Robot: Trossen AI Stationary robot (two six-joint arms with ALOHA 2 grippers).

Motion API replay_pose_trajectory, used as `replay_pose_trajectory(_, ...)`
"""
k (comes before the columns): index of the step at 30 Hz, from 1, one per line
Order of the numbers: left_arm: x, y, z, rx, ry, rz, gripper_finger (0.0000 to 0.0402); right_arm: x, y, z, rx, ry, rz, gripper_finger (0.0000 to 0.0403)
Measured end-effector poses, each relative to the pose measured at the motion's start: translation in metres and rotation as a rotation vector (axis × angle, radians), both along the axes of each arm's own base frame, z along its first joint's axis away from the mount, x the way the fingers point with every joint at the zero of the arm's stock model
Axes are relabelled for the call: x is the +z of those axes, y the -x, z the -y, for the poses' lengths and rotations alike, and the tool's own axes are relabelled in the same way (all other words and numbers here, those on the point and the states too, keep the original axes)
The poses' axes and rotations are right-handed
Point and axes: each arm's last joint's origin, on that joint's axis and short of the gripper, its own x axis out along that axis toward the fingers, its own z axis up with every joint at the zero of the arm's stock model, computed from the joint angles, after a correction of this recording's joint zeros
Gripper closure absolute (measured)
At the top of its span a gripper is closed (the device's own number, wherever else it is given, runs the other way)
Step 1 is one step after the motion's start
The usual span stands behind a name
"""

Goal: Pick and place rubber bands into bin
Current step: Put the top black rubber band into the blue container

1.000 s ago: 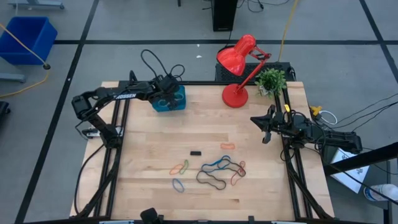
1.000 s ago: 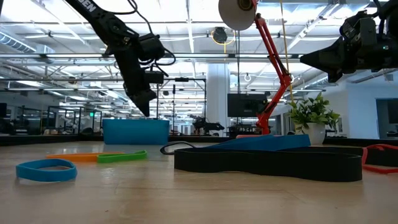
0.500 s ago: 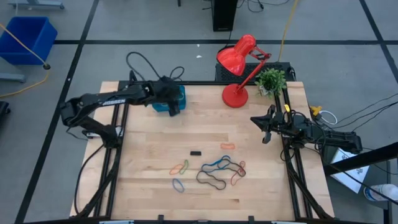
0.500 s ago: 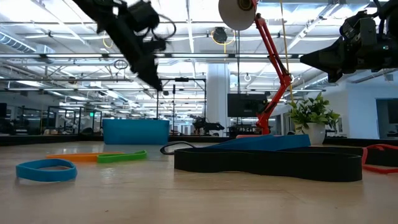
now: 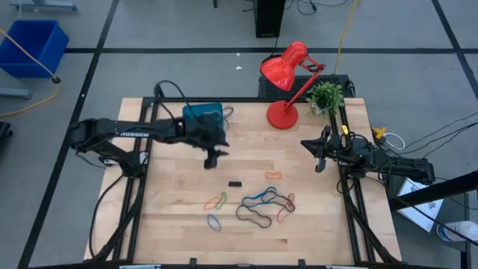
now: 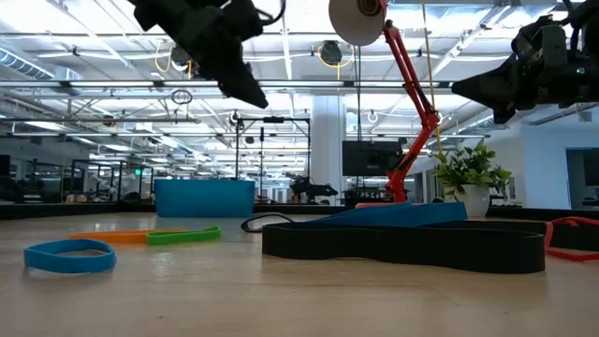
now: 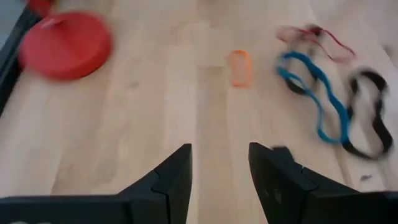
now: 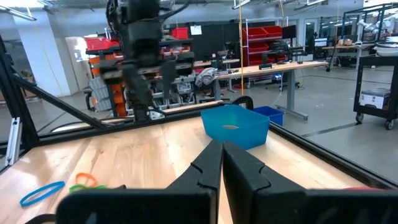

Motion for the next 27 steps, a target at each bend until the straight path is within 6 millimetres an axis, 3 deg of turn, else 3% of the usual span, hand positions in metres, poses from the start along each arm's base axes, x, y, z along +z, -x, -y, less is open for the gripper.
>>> replay_pose_trajectory(4,-0.009,-0.01,0.025,-0.13,-0.09,-0.012,0.0236,0.0,0.0,0.0,0.001,0.0,0.001,0.0394)
replay_pose_trajectory(12,-0.049,-0.034,0.064,-0.176,-0.1,-0.093,0.0236,0.0,0.0,0.0,0.001,0.0,0.002,0.0394)
replay_pose_trajectory(18,-0.082,-0.042,0.082,-0.137,-0.172,-0.192,0.0236,0.0,0.0,0.0,0.001,-0.001,0.001,0.0394)
replay_pose_trajectory(27,-0.115,-0.051,0.098,-0.105,-0.203,-0.239,0.0236,0.0,0.0,0.0,0.001,-0.001,0.001,0.0394)
